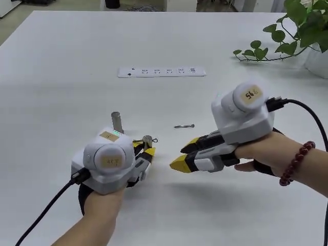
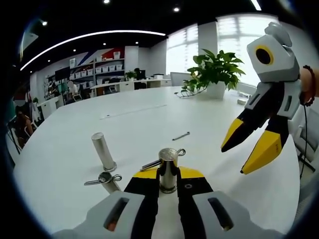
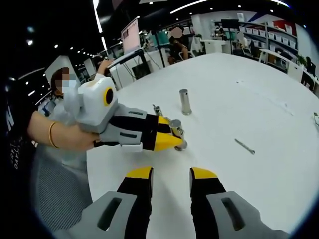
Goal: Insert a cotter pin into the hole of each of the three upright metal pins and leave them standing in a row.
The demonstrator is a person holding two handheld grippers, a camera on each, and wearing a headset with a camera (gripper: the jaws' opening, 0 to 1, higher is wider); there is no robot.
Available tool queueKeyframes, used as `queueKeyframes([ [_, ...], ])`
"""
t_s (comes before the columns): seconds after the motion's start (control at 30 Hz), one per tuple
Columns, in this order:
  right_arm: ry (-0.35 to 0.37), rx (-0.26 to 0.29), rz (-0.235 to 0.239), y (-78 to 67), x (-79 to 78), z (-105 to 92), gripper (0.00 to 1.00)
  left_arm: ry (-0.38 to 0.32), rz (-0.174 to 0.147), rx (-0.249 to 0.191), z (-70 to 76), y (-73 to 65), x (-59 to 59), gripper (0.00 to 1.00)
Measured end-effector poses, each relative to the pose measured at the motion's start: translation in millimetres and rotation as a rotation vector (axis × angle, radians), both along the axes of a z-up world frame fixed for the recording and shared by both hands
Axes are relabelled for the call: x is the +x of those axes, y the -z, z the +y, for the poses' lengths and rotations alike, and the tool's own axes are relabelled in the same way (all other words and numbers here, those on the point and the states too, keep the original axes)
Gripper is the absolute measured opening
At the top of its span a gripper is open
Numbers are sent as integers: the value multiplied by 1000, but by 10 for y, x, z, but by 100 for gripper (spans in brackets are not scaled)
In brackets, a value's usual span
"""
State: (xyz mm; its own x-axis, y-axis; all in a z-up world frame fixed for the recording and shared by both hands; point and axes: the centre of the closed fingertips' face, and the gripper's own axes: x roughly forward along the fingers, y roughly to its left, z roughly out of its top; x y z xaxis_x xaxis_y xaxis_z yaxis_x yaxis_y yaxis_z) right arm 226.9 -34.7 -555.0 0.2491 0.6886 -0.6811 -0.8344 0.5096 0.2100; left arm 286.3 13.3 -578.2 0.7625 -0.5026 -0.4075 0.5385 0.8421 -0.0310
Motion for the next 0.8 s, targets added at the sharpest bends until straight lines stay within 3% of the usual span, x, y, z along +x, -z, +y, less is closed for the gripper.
queueKeyframes([
  [0.5,9,7,-2,-20,17,-4,28,-3,30,-13,6,33,-33,15],
  [0.8,26,30,-16,-93,57,19,32,6,53,-12,-2,52,-171,23],
])
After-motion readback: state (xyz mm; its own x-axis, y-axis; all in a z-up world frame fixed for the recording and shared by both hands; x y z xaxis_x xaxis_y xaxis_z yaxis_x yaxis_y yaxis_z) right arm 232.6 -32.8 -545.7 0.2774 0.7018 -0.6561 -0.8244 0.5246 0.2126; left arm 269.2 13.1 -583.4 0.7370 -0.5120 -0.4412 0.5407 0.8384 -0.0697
